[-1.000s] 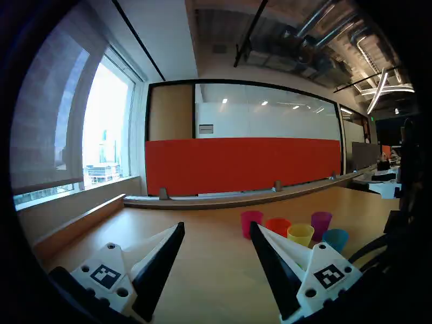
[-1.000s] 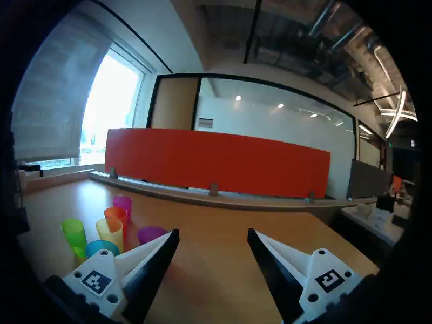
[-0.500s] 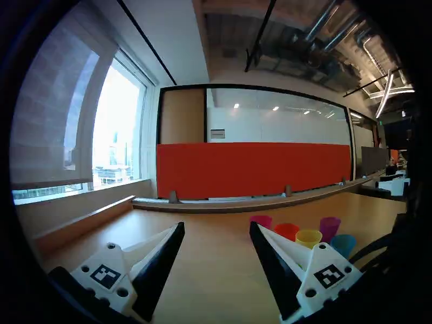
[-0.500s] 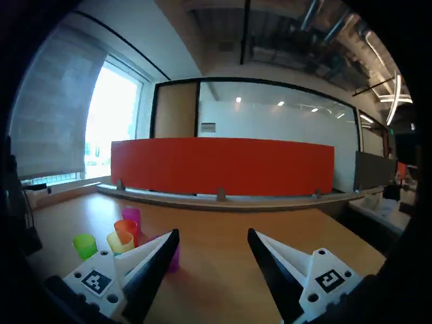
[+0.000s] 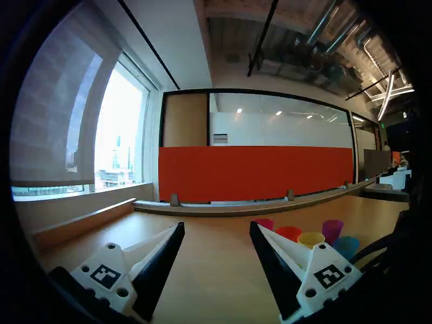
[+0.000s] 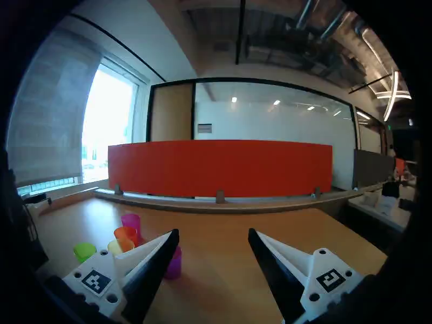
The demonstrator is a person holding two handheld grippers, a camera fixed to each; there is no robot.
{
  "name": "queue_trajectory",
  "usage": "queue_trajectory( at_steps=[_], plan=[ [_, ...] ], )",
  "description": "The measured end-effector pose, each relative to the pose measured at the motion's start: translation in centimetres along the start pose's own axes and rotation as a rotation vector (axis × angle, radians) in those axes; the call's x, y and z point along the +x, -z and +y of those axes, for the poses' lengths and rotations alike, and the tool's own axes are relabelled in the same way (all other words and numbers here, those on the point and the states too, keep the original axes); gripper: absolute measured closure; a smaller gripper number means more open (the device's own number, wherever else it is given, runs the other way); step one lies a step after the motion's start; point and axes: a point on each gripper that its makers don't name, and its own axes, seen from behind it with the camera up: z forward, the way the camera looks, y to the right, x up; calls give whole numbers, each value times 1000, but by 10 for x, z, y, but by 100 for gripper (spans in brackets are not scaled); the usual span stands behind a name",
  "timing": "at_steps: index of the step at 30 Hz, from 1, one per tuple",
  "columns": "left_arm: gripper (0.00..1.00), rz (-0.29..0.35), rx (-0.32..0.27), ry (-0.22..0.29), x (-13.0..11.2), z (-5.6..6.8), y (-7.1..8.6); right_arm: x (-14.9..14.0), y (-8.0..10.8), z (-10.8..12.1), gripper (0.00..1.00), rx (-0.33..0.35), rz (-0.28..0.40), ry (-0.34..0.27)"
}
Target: Pour water
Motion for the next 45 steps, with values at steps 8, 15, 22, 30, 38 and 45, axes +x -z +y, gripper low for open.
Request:
queue_trajectory(
  at_steps=[8, 15, 22, 30, 38, 45],
  plan=[
    [11, 1, -3, 2, -11, 4, -4, -2, 0, 2, 0, -17, 2, 22],
    [11, 2, -4, 7, -19, 7, -7, -2, 2, 1, 0, -18, -2, 36],
    [11, 3, -2, 14, -26, 5, -7, 0, 3, 1, 1, -24, 4, 41],
    [11, -14, 4, 10, -38, 4, -8, -4, 3, 1, 0, -24, 1, 35],
    [11, -21, 0, 15, -41, 5, -10, 1, 7, 4, 1, -32, 4, 33],
    [11, -39, 0, 6, -46, 5, -13, 0, 9, 7, 0, -34, 3, 31]
  ],
)
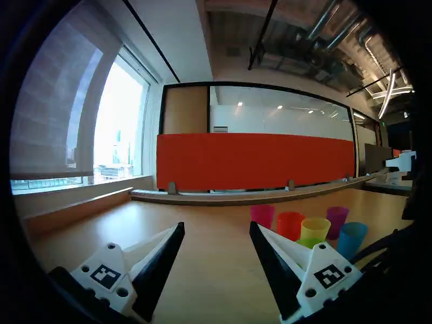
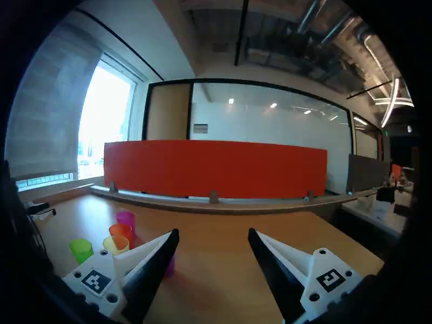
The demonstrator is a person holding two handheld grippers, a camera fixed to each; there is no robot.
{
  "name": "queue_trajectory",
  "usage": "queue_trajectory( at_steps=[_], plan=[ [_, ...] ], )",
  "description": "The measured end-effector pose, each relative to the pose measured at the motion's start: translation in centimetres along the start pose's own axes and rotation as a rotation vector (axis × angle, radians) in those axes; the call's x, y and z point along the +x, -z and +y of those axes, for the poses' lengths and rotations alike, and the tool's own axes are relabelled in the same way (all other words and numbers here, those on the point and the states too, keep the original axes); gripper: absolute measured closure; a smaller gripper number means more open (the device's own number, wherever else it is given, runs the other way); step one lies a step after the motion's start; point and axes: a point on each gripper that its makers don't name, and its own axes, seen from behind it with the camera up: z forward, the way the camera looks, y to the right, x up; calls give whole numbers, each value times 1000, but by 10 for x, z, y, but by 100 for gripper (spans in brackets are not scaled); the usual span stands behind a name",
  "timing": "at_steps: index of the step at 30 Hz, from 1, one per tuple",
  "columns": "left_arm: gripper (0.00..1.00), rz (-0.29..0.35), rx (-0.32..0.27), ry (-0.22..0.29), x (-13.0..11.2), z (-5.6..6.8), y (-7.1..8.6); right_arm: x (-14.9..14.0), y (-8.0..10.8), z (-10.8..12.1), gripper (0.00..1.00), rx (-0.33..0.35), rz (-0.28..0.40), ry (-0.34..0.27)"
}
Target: Pour water
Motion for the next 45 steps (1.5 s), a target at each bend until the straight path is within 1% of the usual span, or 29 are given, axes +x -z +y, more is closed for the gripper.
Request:
queue_trajectory(
  at_steps=[9, 34, 41, 45],
  plan=[
    [11, -35, 4, -3, -8, 0, -4, -2, 2, 5, 1, -4, -5, -8],
    [11, -37, 8, -4, -8, -2, -5, 3, 5, 2, 1, 3, 1, -4],
    [11, -38, 8, -4, -9, -2, -5, 0, 5, 2, 0, 5, 8, 12],
    [11, -38, 9, -5, -9, -1, -5, 1, 5, 7, 1, -8, 25, 23]
  ],
)
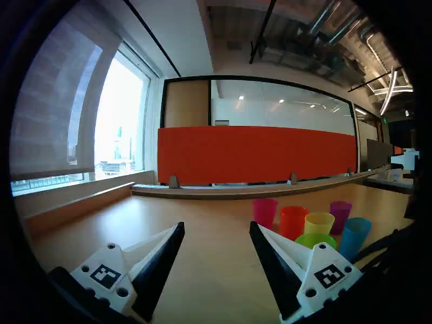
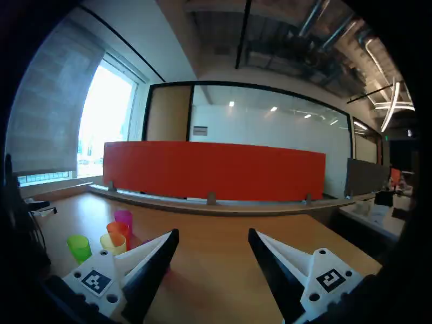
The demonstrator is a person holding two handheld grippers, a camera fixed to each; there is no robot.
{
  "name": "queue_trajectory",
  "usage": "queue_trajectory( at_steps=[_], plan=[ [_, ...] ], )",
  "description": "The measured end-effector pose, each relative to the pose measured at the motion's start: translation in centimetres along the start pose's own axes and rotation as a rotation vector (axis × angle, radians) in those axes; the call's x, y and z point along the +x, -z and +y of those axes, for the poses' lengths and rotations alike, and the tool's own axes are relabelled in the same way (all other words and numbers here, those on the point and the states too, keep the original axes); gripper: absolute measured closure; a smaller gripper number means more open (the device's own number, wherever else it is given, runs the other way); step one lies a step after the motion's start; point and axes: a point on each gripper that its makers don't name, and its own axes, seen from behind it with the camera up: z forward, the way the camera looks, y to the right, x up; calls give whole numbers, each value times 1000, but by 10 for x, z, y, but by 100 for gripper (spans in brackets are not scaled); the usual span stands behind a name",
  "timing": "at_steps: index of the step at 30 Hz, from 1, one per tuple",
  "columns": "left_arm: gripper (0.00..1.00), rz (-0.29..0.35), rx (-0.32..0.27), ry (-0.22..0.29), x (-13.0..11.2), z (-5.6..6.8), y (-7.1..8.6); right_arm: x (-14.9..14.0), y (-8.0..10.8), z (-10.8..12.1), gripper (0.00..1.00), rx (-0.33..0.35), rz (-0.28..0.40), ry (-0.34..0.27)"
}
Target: Pour water
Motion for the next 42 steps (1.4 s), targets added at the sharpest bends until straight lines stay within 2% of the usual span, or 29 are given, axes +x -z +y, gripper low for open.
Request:
queue_trajectory(
  at_steps=[9, 13, 21, 30, 36, 42],
  plan=[
    [11, 0, 0, 0, -1, 0, 0, -3, 1, 12, 1, -31, 52, 31],
    [11, 0, 0, 0, 0, 0, 0, -10, 2, 14, 0, -33, 68, 30],
    [11, 0, 0, 0, 0, 0, 0, -25, 1, 31, 1, -66, 101, 30],
    [11, 0, 0, 0, 0, 1, 0, -42, -6, 43, 0, -75, 95, 15],
    [11, 0, 0, 0, 0, 1, 0, -58, -13, 53, 0, -86, 61, -18],
    [11, 0, 0, 0, -1, 0, 0, -66, -16, 60, 0, -92, 42, -23]
  ],
)
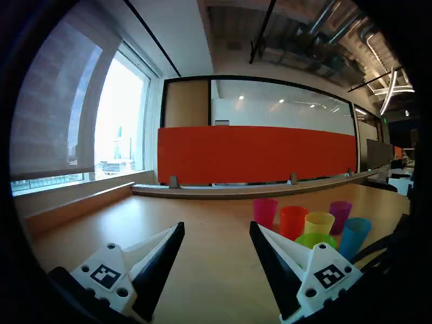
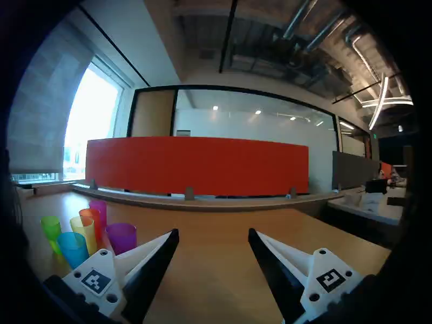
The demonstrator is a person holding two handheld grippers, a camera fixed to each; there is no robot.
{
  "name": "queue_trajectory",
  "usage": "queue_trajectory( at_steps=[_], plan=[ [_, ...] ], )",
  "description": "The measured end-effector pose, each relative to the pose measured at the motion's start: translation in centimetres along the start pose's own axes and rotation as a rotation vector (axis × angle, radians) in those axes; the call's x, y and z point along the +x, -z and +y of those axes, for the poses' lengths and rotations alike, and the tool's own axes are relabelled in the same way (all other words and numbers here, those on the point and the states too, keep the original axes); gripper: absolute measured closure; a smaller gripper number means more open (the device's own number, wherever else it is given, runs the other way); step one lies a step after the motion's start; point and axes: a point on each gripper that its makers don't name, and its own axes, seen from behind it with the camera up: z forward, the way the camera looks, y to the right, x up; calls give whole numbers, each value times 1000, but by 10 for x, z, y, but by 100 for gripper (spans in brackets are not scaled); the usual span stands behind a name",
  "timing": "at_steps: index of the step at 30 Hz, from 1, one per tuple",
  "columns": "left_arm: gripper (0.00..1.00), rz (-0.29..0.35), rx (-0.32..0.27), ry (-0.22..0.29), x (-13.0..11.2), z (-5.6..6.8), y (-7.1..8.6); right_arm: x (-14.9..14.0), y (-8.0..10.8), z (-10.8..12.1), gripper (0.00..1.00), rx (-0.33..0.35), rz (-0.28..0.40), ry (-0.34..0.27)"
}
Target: Pour water
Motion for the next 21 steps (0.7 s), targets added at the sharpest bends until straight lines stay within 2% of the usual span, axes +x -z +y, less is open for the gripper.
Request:
queue_trajectory(
  at_steps=[6, 12, 21],
  plan=[
    [11, 0, 0, 0, 0, 0, 1, -5, 0, -2, 0, 11, -14, -2],
    [11, 0, 0, 0, 0, 0, 1, -7, -2, 1, 0, 14, -19, -38],
    [11, 0, 0, 0, 0, 0, 1, -7, -2, 2, 1, 19, -18, -40]
  ],
)
